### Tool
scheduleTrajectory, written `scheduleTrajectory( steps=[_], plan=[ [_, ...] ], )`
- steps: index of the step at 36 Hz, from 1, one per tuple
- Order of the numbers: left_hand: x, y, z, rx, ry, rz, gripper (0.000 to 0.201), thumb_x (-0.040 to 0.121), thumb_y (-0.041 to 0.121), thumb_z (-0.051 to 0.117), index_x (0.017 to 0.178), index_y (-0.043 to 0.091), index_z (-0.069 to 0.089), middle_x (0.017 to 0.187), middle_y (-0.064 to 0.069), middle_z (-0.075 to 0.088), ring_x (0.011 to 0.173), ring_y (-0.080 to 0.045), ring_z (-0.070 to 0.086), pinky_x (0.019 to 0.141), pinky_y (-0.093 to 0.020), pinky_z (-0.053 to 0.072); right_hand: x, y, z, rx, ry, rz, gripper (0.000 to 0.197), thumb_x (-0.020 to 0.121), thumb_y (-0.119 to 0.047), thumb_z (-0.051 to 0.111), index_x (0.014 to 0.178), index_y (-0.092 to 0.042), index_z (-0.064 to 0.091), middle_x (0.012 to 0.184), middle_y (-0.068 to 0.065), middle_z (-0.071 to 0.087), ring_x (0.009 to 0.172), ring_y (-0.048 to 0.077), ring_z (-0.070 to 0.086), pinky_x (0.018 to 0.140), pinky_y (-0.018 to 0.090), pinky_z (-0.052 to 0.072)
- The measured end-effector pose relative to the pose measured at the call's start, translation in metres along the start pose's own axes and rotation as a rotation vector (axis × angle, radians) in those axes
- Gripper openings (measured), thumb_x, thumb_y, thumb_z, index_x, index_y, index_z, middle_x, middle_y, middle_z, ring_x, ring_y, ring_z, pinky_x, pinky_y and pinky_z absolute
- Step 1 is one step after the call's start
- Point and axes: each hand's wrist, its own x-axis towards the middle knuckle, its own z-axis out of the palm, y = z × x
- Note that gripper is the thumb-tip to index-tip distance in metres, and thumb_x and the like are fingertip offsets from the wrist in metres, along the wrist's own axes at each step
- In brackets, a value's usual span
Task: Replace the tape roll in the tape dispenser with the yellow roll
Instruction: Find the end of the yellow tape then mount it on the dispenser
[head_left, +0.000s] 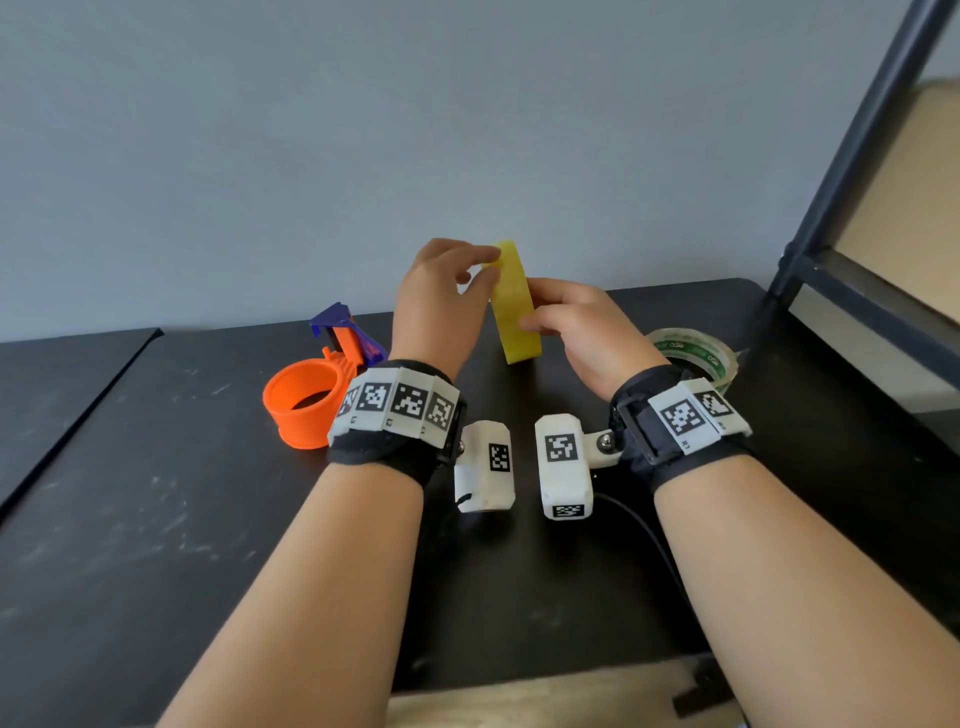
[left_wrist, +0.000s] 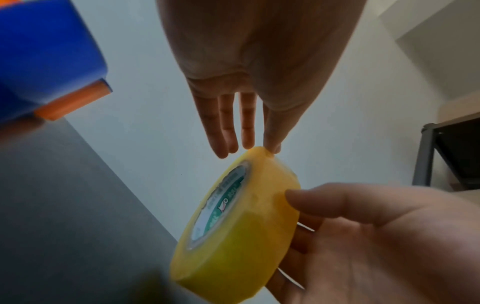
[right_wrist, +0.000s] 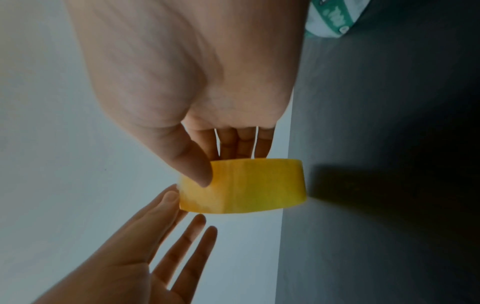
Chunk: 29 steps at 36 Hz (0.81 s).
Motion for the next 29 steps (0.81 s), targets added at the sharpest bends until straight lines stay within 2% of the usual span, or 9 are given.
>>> scheduleTrajectory(
  steps=[2, 4, 5, 7, 10, 18, 20, 24, 29],
  plan=[
    [-0.004, 0.005, -0.003, 0.028, 0.016, 0.034, 0.024, 0.094, 0.018, 0.057, 0.112, 0.016, 0.072, 0.117, 0.001, 0.062, 0.101, -0.014, 0.062, 0.079, -0.004, 0.04, -0.006, -0.004, 0.0, -0.003, 0.003, 0.003, 0.044, 0.087, 0.005, 0.053, 0.128, -0.008, 0.062, 0.12, 0.009, 0.069, 0.104, 0.015, 0.064, 0.085, 0.02, 0.049],
    [-0.009, 0.011, -0.006, 0.047, 0.025, 0.069, 0.025, 0.093, 0.017, 0.058, 0.112, 0.014, 0.073, 0.121, -0.001, 0.063, 0.111, -0.016, 0.06, 0.091, -0.023, 0.048, -0.012, -0.009, 0.001, 0.001, 0.009, 0.002, 0.043, 0.087, 0.006, 0.053, 0.126, -0.009, 0.063, 0.121, 0.011, 0.069, 0.106, 0.019, 0.063, 0.089, 0.023, 0.049],
    [-0.011, 0.014, -0.008, 0.054, 0.024, 0.083, 0.025, 0.091, 0.017, 0.059, 0.112, 0.014, 0.073, 0.121, -0.001, 0.063, 0.113, -0.016, 0.059, 0.094, -0.03, 0.049, -0.016, -0.011, 0.002, 0.005, 0.011, -0.001, 0.042, 0.087, 0.006, 0.054, 0.124, -0.009, 0.064, 0.12, 0.011, 0.069, 0.106, 0.02, 0.063, 0.091, 0.025, 0.049],
    [-0.016, 0.018, -0.013, 0.064, 0.019, 0.106, 0.026, 0.087, 0.017, 0.063, 0.112, 0.016, 0.073, 0.12, 0.001, 0.064, 0.114, -0.017, 0.058, 0.094, -0.037, 0.051, -0.022, -0.016, 0.003, 0.011, 0.015, -0.008, 0.039, 0.087, 0.005, 0.054, 0.119, -0.012, 0.066, 0.117, 0.011, 0.069, 0.106, 0.021, 0.063, 0.092, 0.028, 0.049],
    [-0.021, 0.024, -0.02, 0.078, 0.035, 0.134, 0.024, 0.085, 0.017, 0.066, 0.108, 0.016, 0.075, 0.116, 0.002, 0.066, 0.111, -0.019, 0.059, 0.09, -0.04, 0.052, -0.032, -0.024, 0.007, 0.02, 0.019, -0.013, 0.037, 0.087, 0.006, 0.054, 0.116, -0.014, 0.067, 0.114, 0.012, 0.069, 0.104, 0.021, 0.063, 0.092, 0.029, 0.049],
    [-0.036, 0.045, -0.038, 0.189, 0.087, 0.208, 0.013, 0.082, 0.013, 0.067, 0.09, 0.012, 0.077, 0.099, -0.001, 0.071, 0.096, -0.022, 0.062, 0.079, -0.038, 0.052, -0.054, -0.042, 0.017, 0.021, 0.04, -0.004, 0.04, 0.085, 0.008, 0.055, 0.122, -0.004, 0.065, 0.123, 0.022, 0.066, 0.106, 0.028, 0.063, 0.093, 0.034, 0.05],
    [-0.039, 0.05, -0.042, 0.199, 0.087, 0.211, 0.011, 0.082, 0.013, 0.067, 0.087, 0.012, 0.076, 0.096, -0.002, 0.071, 0.093, -0.022, 0.062, 0.078, -0.037, 0.051, -0.059, -0.045, 0.019, 0.001, 0.046, 0.001, 0.041, 0.084, 0.007, 0.056, 0.122, -0.006, 0.066, 0.122, 0.02, 0.067, 0.112, 0.032, 0.063, 0.099, 0.04, 0.048],
    [-0.042, 0.058, -0.05, 0.282, 0.088, 0.228, 0.012, 0.084, 0.014, 0.064, 0.085, 0.009, 0.075, 0.092, -0.006, 0.069, 0.09, -0.024, 0.06, 0.071, -0.026, 0.039, -0.066, -0.05, 0.024, -0.036, 0.058, 0.008, 0.039, 0.083, 0.004, 0.058, 0.119, -0.008, 0.069, 0.121, 0.019, 0.068, 0.117, 0.033, 0.061, 0.107, 0.049, 0.043],
    [-0.047, 0.064, -0.055, 0.356, 0.069, 0.257, 0.015, 0.087, 0.01, 0.059, 0.087, 0.001, 0.071, 0.093, -0.014, 0.066, 0.09, -0.03, 0.059, 0.07, -0.034, 0.04, -0.071, -0.054, 0.029, -0.072, 0.071, -0.002, 0.033, 0.084, 0.0, 0.059, 0.114, -0.007, 0.07, 0.12, 0.02, 0.068, 0.116, 0.035, 0.061, 0.107, 0.052, 0.042]
  ],
)
